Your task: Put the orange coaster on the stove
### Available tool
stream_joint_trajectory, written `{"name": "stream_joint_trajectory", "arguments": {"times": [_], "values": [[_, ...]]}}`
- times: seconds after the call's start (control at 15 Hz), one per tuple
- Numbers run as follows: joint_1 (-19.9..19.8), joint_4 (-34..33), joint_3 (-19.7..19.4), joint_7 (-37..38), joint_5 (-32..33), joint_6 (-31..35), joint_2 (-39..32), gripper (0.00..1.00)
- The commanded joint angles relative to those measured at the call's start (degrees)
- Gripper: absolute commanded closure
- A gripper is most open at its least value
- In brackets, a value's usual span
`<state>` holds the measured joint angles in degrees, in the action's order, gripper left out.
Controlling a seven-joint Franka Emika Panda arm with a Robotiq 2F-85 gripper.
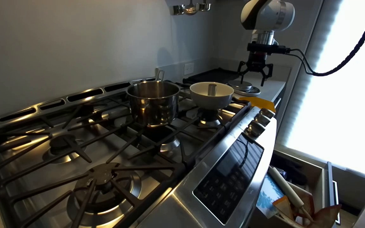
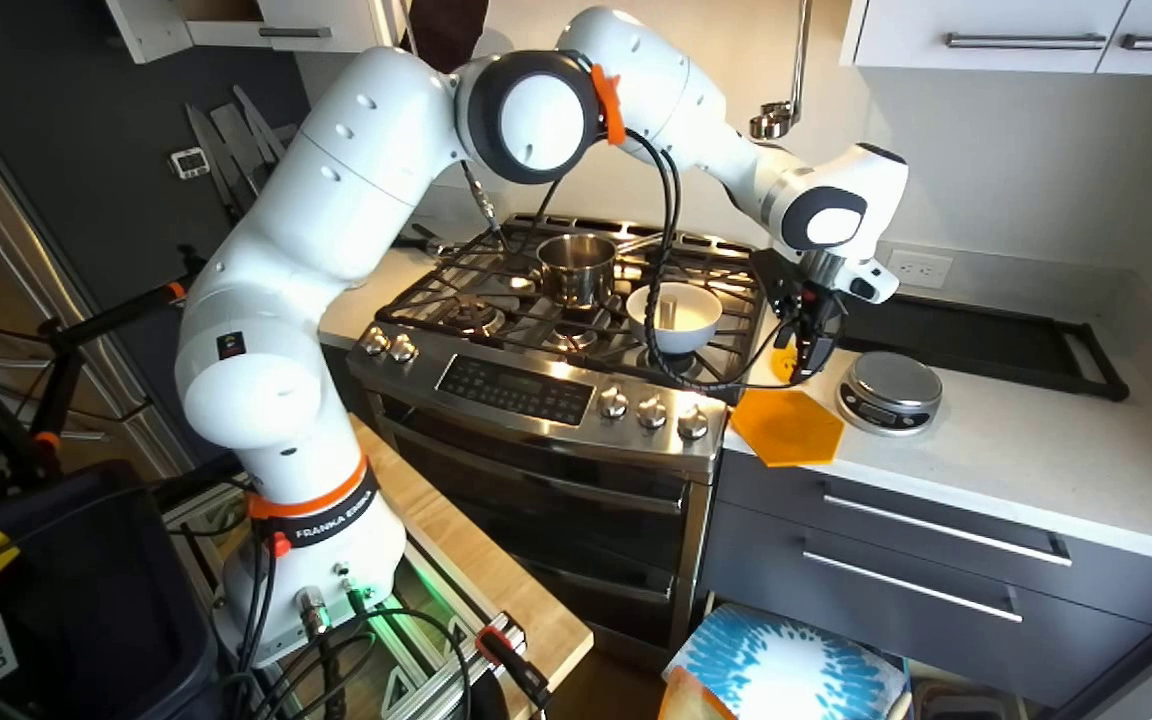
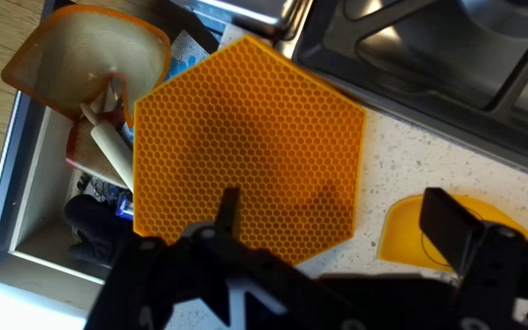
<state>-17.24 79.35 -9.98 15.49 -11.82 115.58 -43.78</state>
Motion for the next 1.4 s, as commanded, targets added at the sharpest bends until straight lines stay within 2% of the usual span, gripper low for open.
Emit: {"name": "stream_joint_trajectory", "arguments": {"times": [0.0, 0.07, 0.2, 0.93, 1.33], "values": [[-0.1, -0.9, -0.1, 0.0, -0.1, -0.3, -0.6, 0.00], [-0.2, -1.3, -0.1, 0.0, -0.1, -0.5, -0.8, 0.00], [0.7, -6.1, -0.6, 1.4, 2.1, -6.0, -4.5, 0.00], [1.9, -21.1, -1.4, 10.5, 3.9, -21.4, -16.5, 0.00], [1.1, -27.6, -1.5, 12.3, 4.4, -19.6, -21.7, 0.00]]}}
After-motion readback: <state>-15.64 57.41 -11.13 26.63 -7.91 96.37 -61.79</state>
